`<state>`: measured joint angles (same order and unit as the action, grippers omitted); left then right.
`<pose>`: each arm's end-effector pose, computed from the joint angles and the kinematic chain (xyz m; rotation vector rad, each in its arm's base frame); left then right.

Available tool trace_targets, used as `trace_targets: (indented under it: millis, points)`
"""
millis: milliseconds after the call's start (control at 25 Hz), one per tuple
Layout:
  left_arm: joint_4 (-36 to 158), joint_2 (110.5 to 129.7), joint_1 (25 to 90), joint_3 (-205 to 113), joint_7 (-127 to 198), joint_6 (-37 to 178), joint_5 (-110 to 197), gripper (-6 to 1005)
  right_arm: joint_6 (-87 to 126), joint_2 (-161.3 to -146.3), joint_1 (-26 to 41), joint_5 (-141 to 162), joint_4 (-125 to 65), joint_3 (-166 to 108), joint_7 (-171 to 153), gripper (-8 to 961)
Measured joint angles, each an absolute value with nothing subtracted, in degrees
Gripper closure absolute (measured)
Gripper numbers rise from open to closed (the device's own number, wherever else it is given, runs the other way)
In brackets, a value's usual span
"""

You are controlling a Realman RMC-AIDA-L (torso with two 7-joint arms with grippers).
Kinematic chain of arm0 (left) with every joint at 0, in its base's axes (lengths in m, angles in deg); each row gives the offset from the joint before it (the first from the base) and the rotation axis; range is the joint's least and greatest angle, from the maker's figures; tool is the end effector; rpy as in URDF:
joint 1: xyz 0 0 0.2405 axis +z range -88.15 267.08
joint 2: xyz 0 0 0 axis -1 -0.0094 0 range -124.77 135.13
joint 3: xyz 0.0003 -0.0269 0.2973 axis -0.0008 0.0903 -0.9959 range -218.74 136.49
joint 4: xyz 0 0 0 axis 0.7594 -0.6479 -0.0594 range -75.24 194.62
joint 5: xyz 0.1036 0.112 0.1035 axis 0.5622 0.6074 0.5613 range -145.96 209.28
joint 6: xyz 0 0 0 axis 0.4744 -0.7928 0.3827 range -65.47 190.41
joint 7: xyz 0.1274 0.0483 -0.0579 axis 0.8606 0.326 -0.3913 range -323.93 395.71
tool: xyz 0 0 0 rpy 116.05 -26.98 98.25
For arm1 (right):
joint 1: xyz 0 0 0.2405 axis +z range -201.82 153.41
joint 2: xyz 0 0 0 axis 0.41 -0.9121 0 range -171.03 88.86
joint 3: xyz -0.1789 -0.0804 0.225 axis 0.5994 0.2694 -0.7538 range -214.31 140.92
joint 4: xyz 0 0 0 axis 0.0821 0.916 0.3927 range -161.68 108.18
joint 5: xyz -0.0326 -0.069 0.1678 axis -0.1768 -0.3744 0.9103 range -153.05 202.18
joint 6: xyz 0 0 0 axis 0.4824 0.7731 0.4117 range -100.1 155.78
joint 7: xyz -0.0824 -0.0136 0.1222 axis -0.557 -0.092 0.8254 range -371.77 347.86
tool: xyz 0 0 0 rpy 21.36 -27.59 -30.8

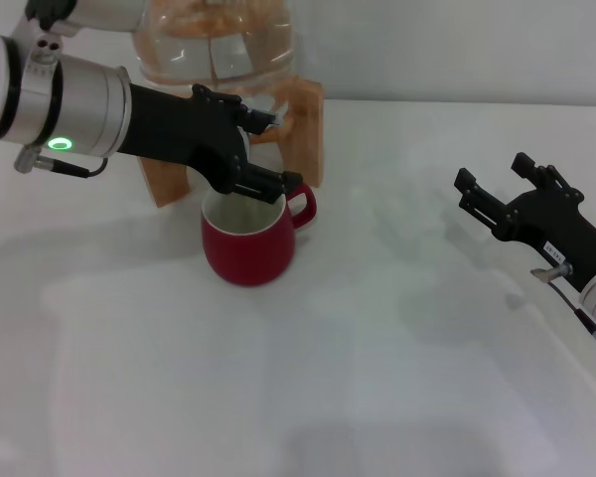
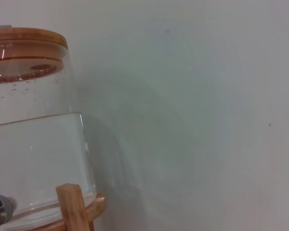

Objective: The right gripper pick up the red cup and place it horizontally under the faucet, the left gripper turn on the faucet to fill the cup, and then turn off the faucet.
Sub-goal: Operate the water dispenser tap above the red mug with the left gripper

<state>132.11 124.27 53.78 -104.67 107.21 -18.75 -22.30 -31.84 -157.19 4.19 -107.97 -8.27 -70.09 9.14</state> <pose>-0.1826 0.3849 -0.0008 -2.7560 -0.2858 -0.1310 0.2949 0.3514 -0.0634 -1.9186 0.6707 0.8703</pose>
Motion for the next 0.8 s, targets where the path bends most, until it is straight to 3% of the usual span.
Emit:
trace_targets:
  millis: [800]
  points:
    - [132.5, 124.25, 53.7, -104.8, 107.4, -19.1, -22.4, 124, -32.0, -157.10, 4.4, -108.0, -8.2, -70.1, 9.1, 80]
